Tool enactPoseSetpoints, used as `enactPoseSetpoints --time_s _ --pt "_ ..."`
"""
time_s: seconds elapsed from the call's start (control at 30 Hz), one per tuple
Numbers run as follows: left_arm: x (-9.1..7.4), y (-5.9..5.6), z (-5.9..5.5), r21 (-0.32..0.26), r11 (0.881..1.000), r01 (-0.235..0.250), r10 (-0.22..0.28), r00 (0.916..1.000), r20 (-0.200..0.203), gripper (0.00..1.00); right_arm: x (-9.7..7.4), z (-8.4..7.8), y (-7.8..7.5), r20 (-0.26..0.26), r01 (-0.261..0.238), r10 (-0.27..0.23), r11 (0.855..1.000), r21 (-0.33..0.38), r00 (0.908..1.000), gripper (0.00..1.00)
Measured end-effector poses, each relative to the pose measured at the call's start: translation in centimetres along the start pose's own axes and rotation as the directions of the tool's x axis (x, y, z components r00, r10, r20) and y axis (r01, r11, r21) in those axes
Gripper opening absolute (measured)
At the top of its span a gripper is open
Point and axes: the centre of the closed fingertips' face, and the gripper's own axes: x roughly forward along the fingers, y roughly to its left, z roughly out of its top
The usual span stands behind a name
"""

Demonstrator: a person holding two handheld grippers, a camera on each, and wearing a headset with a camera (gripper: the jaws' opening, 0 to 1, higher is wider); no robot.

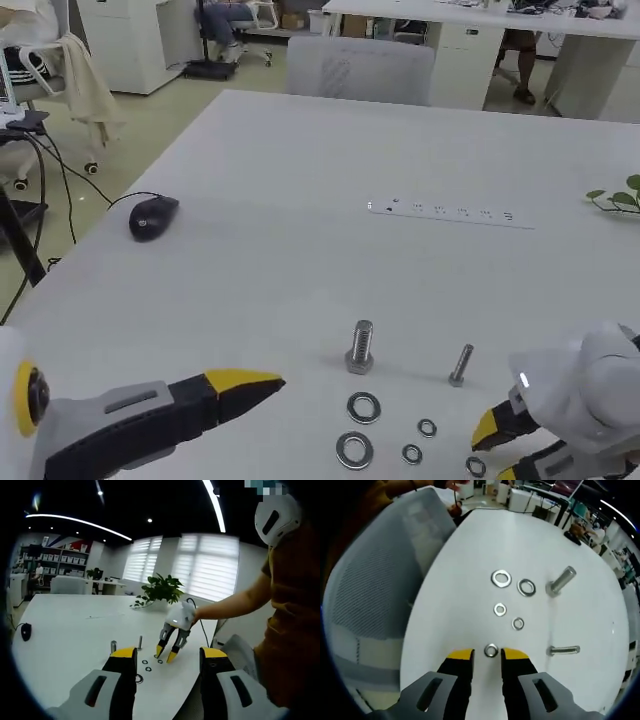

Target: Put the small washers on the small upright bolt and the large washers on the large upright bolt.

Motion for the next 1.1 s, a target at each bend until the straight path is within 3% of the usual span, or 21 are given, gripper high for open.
enactPoseSetpoints --time_s 0.1,0.5,0.7,0.9,1.1 --pt "0.0 -0.03 0.04 0.0 1.0 -0.001 0.001 1.0 0.003 0.49 0.21 -0.28 -0.14 -0.035 -0.015 0.014 0.999 -0.038 0.9993 0.23" --pt "0.15 0.05 0.08 -0.001 1.0 -0.01 0.01 0.9998 0.015 0.49 0.75 -0.56 0.22 -0.088 -0.078 0.073 0.995 -0.062 0.9935 0.23" --pt "0.17 0.05 0.09 0.0 1.0 -0.01 0.01 0.9998 0.016 0.49 0.75 -0.6 0.12 -0.104 -0.094 0.086 0.993 -0.071 0.9909 0.23" --pt "0.3 0.06 0.29 0.004 1.0 -0.01 0.009 0.9997 0.023 0.49 0.74 -0.69 0.04 -0.132 -0.112 0.096 0.986 -0.127 0.9866 0.22" --pt "0.44 -0.03 0.37 0.005 1.0 -0.009 0.009 0.9995 0.029 0.49 0.79 -0.63 -0.1 -0.147 -0.103 0.085 0.988 -0.119 0.9855 0.2"
